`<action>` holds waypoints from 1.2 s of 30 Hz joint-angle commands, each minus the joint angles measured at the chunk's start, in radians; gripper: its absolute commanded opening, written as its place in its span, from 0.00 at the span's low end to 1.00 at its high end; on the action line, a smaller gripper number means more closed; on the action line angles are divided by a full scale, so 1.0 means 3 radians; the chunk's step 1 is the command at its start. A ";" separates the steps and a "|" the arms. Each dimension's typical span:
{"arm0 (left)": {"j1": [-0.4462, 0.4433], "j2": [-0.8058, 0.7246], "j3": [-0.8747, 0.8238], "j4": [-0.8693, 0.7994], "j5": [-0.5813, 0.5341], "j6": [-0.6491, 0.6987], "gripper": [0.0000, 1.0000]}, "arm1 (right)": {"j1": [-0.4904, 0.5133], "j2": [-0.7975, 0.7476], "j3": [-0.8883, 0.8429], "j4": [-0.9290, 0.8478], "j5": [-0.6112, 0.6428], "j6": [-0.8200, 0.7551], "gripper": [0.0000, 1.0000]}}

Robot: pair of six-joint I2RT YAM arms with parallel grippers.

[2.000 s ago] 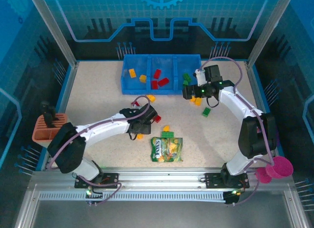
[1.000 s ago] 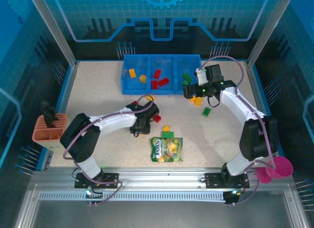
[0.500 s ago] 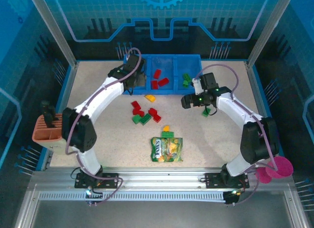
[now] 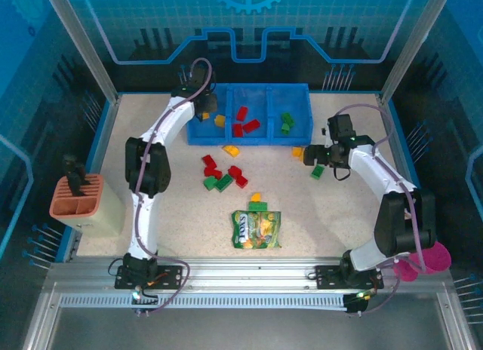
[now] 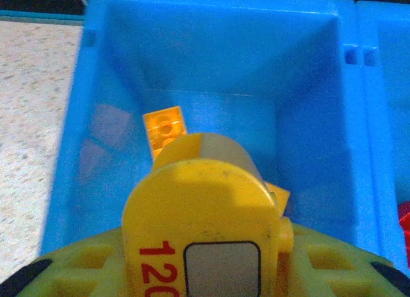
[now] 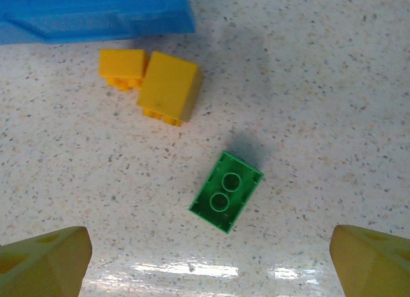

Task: Sort the legos into containers by color
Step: Place the lego in the container.

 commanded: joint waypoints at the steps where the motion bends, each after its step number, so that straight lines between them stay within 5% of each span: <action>1: -0.0018 0.0219 0.0268 -0.0168 0.0138 0.0049 0.36 | -0.0049 0.0129 -0.0002 -0.0068 -0.0043 0.0097 0.96; 14: -0.0014 0.0398 0.0455 -0.0049 0.0196 0.0109 0.46 | -0.0181 0.0545 0.0145 -0.0053 -0.0171 0.0149 0.93; 20: -0.0015 0.0367 0.0669 -0.0238 0.0143 0.0253 0.65 | -0.0208 0.0686 0.0086 0.0098 -0.0232 0.0187 0.91; 24: -0.0018 0.0026 0.0560 -0.0195 0.0118 0.0378 0.80 | -0.0267 0.0738 0.0037 0.0191 -0.0245 0.0201 0.86; 36: -0.0043 -0.1212 -0.0136 0.0014 0.0220 0.0505 0.82 | -0.0275 0.0955 0.0077 0.0187 -0.0209 0.0214 0.78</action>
